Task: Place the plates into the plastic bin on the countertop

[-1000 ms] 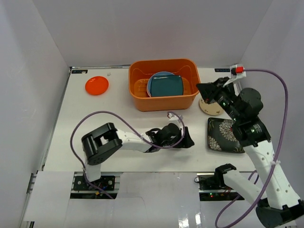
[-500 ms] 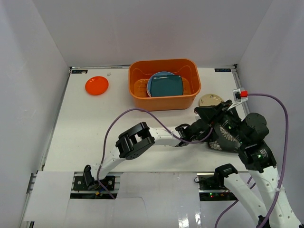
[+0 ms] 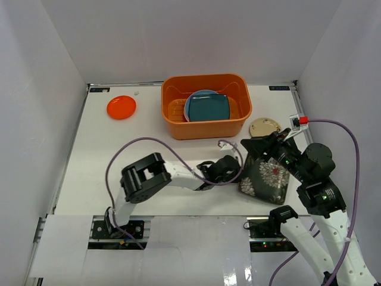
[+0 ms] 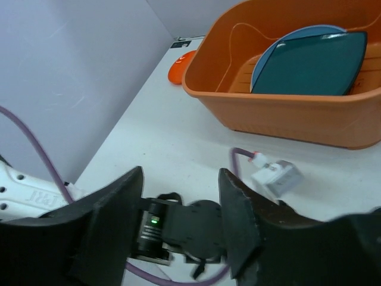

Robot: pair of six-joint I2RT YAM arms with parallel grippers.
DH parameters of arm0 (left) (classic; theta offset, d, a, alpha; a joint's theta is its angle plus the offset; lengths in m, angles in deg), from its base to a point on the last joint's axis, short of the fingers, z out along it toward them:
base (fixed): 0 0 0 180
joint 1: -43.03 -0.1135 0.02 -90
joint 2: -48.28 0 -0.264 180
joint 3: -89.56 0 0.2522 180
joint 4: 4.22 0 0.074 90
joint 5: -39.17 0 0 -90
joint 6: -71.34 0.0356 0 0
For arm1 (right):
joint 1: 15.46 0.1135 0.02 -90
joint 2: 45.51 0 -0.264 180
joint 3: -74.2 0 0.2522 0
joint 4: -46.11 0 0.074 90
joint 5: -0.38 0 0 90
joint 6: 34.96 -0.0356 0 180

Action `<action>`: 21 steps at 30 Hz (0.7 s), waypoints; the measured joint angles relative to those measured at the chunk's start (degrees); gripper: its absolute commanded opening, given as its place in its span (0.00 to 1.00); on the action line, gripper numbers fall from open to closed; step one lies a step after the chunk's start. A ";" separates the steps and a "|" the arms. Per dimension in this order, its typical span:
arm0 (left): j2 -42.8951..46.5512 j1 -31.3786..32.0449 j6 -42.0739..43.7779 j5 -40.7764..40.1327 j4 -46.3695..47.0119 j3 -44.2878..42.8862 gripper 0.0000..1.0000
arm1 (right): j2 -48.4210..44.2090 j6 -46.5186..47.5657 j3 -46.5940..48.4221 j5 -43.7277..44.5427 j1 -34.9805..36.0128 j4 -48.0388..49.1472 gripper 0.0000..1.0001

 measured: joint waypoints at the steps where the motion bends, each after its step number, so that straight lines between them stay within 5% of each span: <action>1: 4.11 -0.07 0.31 -0.46 0.11 5.14 0.00 | -0.04 -0.07 0.00 -0.02 0.00 -0.26 0.75; 6: 30.03 -0.44 2.58 -4.20 -5.73 29.68 0.00 | -1.05 0.98 -1.49 -1.77 0.00 -1.57 0.98; 10: 52.04 -1.95 1.95 -6.80 -13.11 43.71 0.00 | -2.25 1.51 -8.33 -4.04 0.00 -1.95 0.96; 16: 79.97 -4.44 -1.53 -10.75 -21.03 53.31 0.00 | -1.51 -1.49 -24.24 -11.76 0.00 -1.03 0.94; 21: 87.60 -4.79 -2.62 -12.35 -22.69 53.48 0.00 | -0.83 -6.36 -29.86 -16.02 0.39 3.78 0.94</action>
